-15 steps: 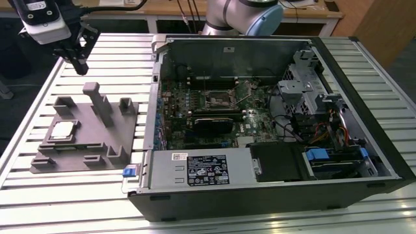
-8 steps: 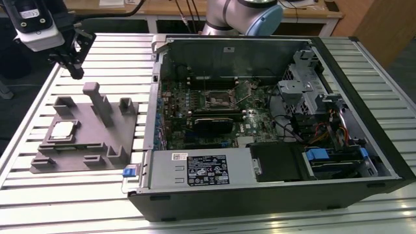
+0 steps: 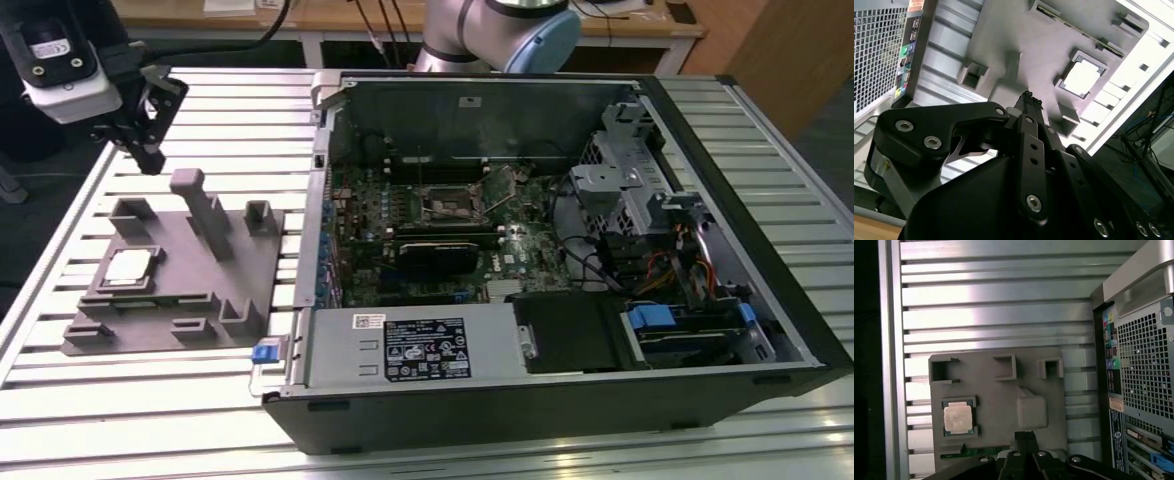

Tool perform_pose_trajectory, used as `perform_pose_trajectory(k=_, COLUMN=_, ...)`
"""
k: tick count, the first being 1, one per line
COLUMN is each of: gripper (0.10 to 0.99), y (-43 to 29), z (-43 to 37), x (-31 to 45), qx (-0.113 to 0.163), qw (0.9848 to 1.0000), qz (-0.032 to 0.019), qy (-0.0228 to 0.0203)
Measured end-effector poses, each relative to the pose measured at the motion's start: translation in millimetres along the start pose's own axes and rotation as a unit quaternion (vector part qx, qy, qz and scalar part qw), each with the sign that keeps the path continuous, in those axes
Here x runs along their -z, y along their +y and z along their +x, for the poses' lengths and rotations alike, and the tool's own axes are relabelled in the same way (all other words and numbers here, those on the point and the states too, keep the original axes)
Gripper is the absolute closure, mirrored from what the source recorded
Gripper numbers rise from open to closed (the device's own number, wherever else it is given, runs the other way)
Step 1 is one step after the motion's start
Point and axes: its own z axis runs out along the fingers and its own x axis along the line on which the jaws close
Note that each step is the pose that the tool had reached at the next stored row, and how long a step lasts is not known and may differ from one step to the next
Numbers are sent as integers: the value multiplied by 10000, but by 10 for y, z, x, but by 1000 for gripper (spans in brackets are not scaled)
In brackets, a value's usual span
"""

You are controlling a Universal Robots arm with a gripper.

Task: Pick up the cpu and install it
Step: 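Reach for the cpu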

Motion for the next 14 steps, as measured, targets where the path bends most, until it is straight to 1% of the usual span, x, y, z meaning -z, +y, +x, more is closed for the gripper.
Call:
perform_pose_trajectory(k=6, gripper=980, y=-14, z=120, x=-101, qx=0, qw=10000, qz=0, qy=0)
perform_pose_trajectory(k=14, gripper=980, y=-36, z=345, x=-212, qx=0, qw=10000, qz=0, qy=1)
